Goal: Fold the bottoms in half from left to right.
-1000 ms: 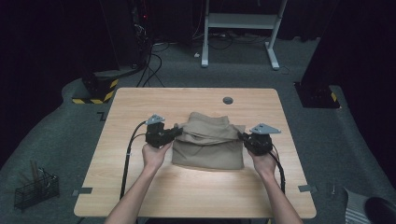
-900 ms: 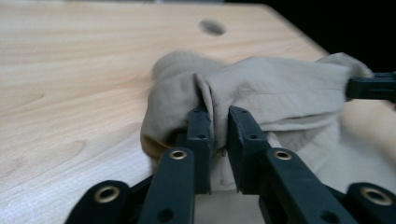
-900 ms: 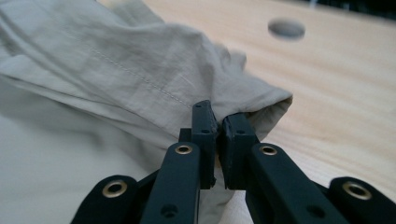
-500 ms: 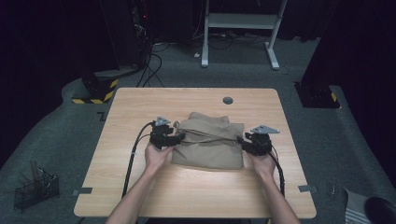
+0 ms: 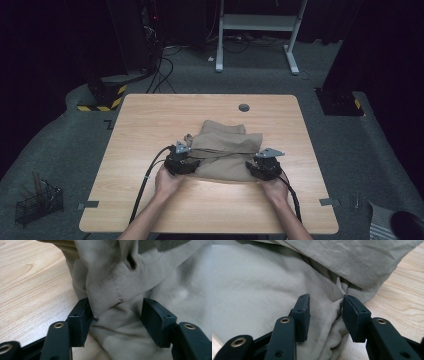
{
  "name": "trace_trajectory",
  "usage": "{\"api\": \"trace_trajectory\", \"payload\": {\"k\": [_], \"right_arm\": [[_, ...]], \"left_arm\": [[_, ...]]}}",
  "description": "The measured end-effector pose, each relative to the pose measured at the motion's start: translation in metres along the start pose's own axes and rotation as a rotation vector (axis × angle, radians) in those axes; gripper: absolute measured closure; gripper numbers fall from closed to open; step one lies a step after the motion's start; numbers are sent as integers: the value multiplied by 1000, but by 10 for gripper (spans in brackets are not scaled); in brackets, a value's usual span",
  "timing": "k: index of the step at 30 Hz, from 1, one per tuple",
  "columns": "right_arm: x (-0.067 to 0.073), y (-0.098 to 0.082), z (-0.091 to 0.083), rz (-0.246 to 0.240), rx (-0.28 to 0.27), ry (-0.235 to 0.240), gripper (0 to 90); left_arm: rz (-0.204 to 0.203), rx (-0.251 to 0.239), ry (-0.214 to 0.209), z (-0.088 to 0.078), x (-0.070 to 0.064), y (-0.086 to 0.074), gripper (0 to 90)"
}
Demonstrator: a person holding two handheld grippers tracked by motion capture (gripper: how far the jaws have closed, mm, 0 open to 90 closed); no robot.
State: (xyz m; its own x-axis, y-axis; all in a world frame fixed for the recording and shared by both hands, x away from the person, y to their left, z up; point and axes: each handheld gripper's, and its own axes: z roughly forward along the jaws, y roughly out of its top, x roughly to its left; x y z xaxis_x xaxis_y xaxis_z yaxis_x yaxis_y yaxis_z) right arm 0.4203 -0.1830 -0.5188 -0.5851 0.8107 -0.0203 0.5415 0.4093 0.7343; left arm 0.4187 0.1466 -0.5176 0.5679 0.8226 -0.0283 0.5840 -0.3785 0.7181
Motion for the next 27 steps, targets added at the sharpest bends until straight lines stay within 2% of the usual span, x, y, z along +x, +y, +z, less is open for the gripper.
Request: {"api": "trace_trajectory", "payload": {"k": [3,6,9,12,14,17,22,25,27], "right_arm": [[7,-6,-6,-24,3,4,578],[18,-14,-17,-44,6,13,580],[29,-23,-29,-76,14,33,582],[33,-27,-39,-81,-6,37,593],[31,-24,-42,-73,-26,39,607],[25,-13,-43,-62,-66,27,621],[14,12,-41,-59,-115,1,639],[9,23,-35,-59,-119,1,643],[7,29,-28,-60,-109,6,640]], "left_arm": [[28,-3,11,-7,-8,-9,435],[32,9,3,-21,-20,-22,442],[35,21,-28,-36,-30,-34,447],[27,21,-52,-45,-31,-37,455],[23,2,-57,-48,-28,-32,457],[-7,-43,-82,-54,-22,-19,459],[-53,-137,-121,-63,-14,6,459],[-63,-178,-123,-60,-10,23,459],[-85,-181,-123,-51,-4,33,459]]}}
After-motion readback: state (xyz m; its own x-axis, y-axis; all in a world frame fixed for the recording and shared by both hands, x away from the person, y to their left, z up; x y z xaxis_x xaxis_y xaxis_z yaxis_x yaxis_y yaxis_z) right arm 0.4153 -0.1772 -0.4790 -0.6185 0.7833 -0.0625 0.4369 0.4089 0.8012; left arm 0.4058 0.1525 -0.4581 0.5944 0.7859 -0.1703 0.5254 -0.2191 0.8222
